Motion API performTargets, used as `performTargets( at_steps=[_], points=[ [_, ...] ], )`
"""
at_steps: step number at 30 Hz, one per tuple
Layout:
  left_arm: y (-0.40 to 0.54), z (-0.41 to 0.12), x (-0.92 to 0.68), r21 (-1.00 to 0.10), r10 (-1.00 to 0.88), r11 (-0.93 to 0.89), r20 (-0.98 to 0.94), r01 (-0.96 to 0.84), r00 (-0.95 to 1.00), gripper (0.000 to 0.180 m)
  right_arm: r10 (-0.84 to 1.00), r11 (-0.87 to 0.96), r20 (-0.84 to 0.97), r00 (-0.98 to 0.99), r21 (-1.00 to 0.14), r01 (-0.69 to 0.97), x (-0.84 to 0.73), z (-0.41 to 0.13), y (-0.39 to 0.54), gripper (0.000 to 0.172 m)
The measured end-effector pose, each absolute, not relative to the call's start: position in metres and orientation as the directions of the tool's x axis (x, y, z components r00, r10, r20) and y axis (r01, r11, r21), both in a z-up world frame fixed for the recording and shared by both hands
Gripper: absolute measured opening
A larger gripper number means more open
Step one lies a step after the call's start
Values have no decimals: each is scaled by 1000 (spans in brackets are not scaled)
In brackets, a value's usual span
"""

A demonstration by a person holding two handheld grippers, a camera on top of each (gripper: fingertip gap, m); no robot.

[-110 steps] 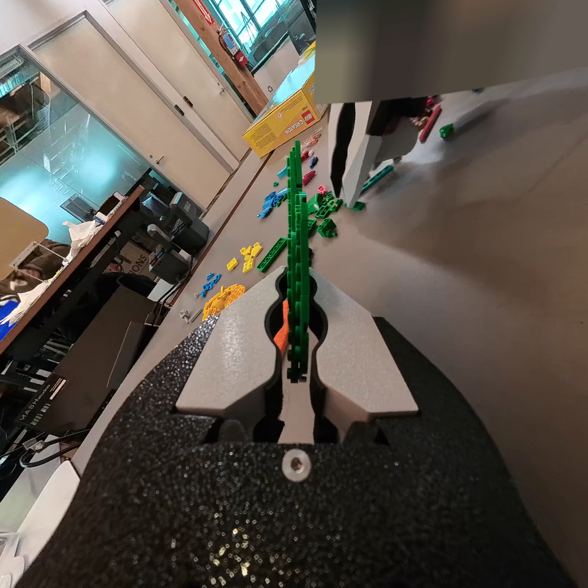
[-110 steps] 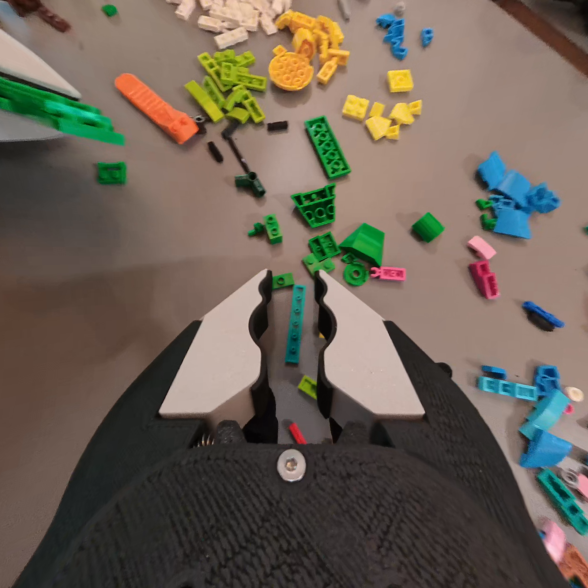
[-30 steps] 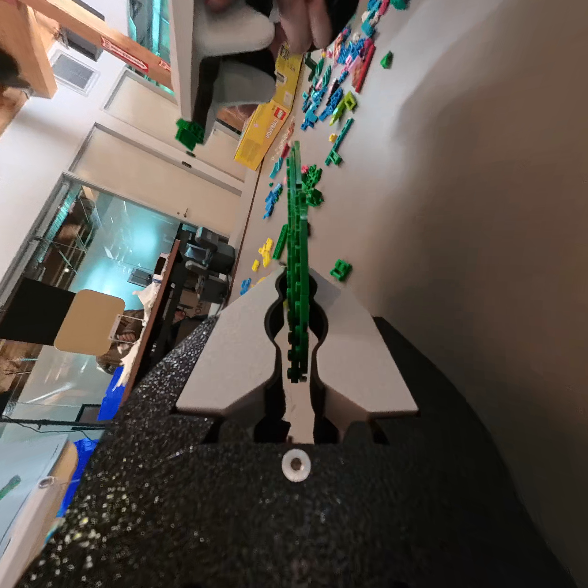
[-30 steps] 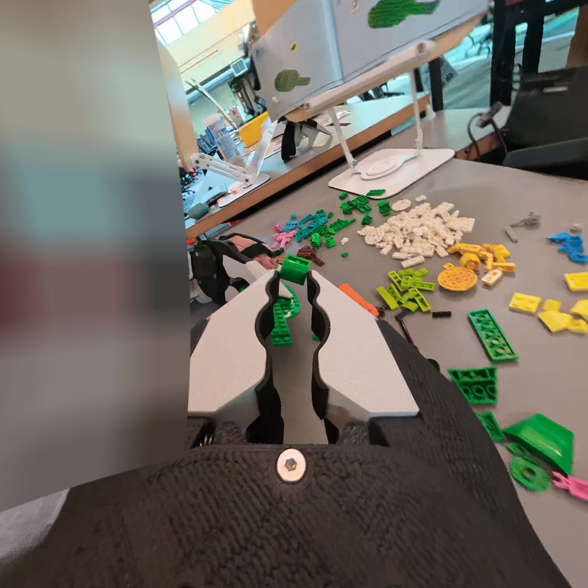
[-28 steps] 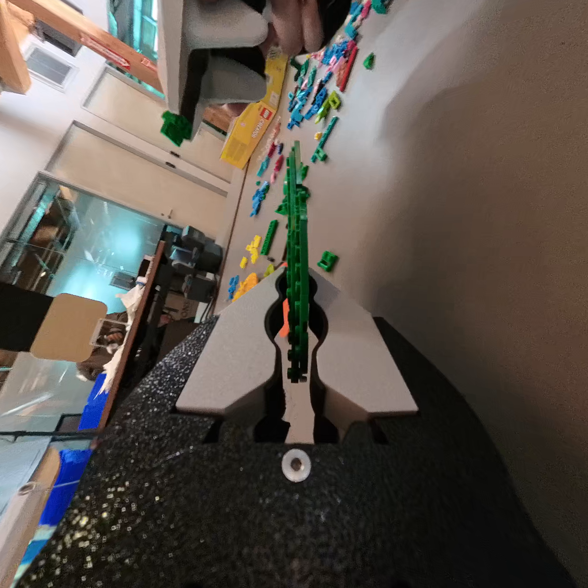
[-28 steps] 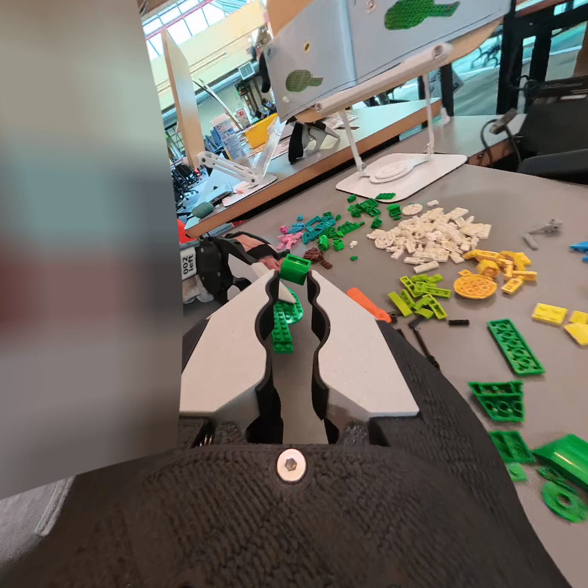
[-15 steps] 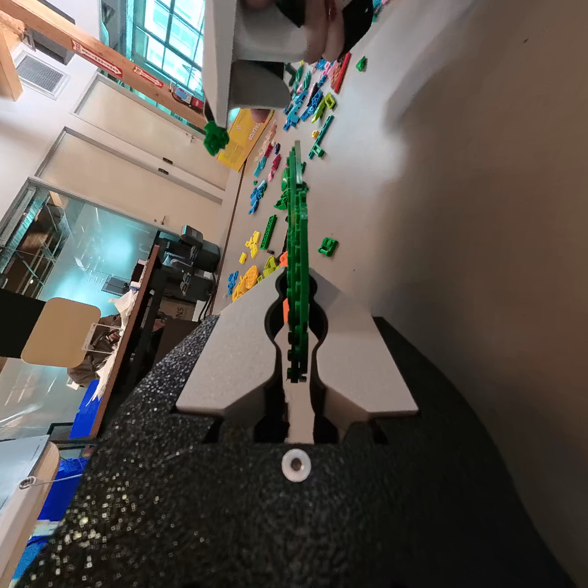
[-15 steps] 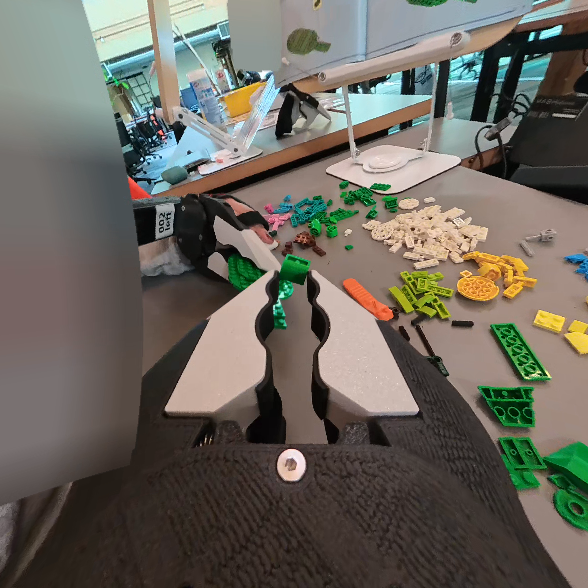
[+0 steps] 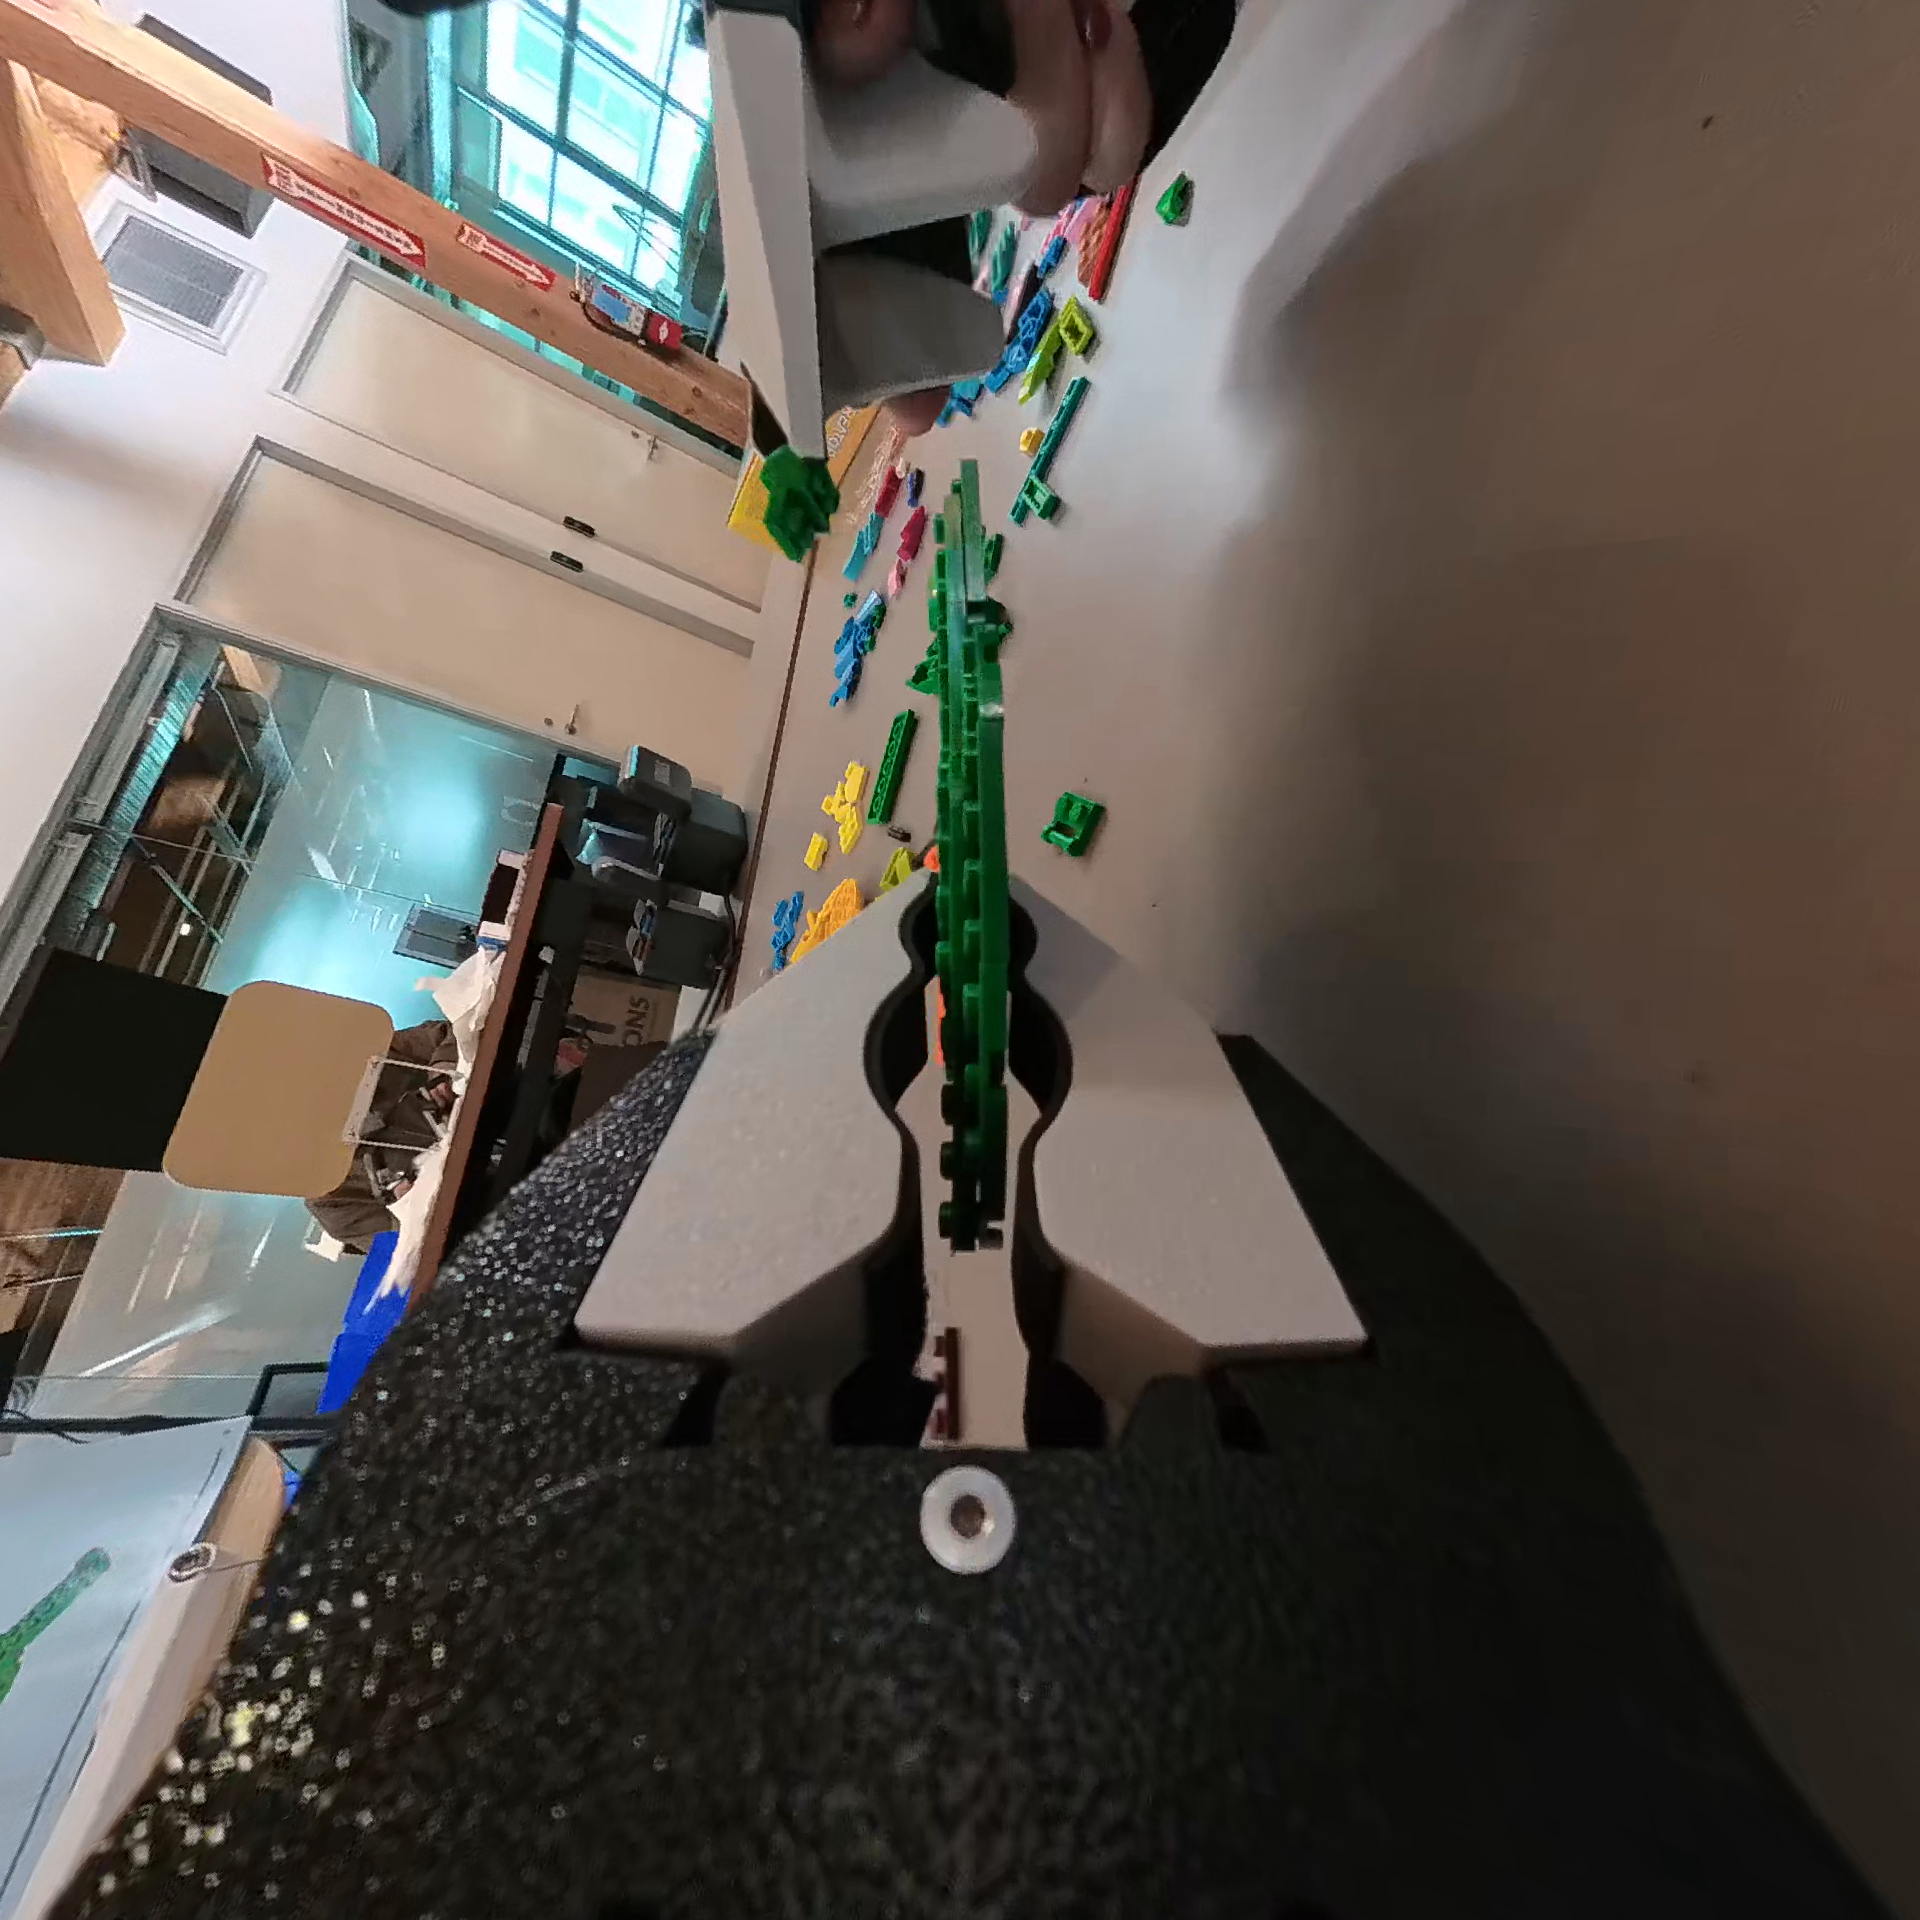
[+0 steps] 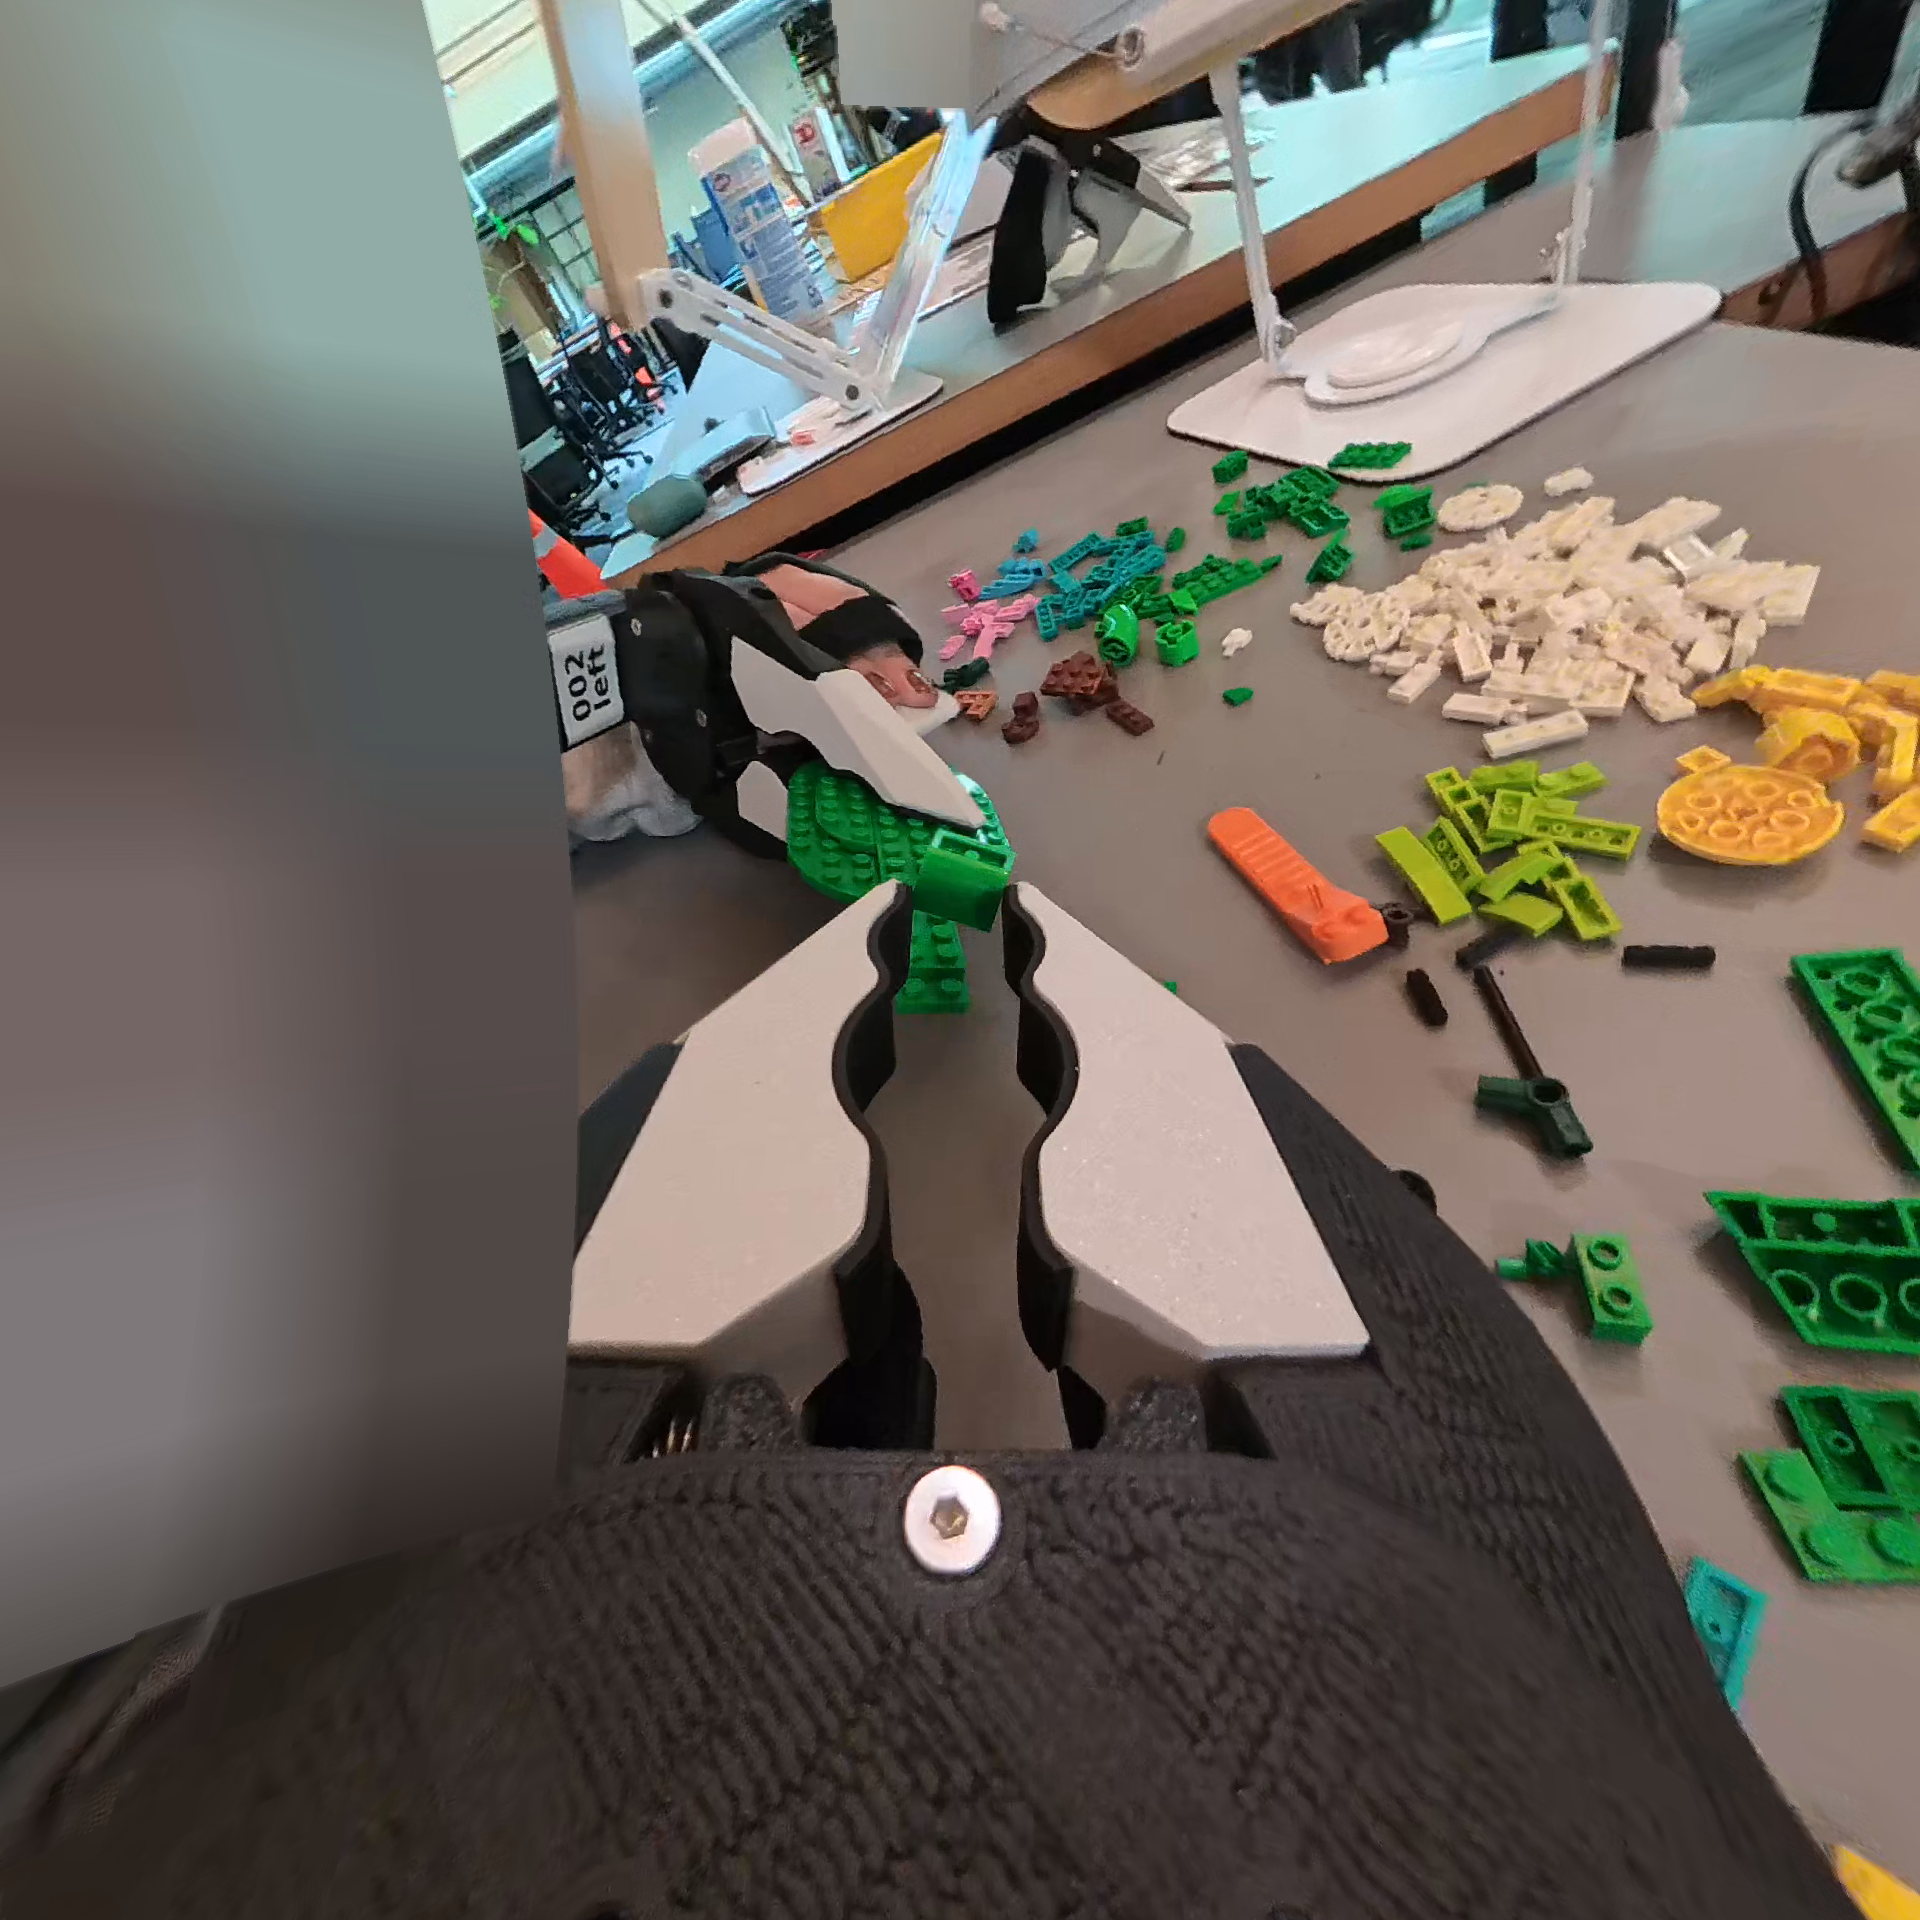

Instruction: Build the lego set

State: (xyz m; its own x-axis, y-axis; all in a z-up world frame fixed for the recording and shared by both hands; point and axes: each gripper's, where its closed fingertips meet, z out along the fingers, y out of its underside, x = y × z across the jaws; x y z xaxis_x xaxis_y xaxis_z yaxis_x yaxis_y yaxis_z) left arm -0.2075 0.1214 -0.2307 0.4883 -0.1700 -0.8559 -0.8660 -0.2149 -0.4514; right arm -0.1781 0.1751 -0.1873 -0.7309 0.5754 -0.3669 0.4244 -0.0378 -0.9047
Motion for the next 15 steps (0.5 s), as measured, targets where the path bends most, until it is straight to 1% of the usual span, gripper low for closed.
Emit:
performTargets(
  at_steps=[3,5,13,14,15],
  points=[
    [121,-229,-208,-416,-153,-208,-880,-885,449,6,590,54,-264,-763,-930,364,-173,-188,171,16],
    [121,-229,-208,-395,-151,-203,-892,-896,427,6,591,91,-234,-772,-932,351,-170,-189,170,16],
    [121,-229,-209,-387,-145,-205,-896,-899,419,6,595,84,-228,-771,-936,342,-170,-188,168,16],
    [121,-229,-209,-384,-148,-208,-897,-900,417,6,613,102,-182,-769,-947,305,-175,-188,168,16],
    [120,-229,-209,-385,-151,-210,-896,-899,418,6,648,151,-81,-758,-961,232,-180,-186,170,16]
  ],
)
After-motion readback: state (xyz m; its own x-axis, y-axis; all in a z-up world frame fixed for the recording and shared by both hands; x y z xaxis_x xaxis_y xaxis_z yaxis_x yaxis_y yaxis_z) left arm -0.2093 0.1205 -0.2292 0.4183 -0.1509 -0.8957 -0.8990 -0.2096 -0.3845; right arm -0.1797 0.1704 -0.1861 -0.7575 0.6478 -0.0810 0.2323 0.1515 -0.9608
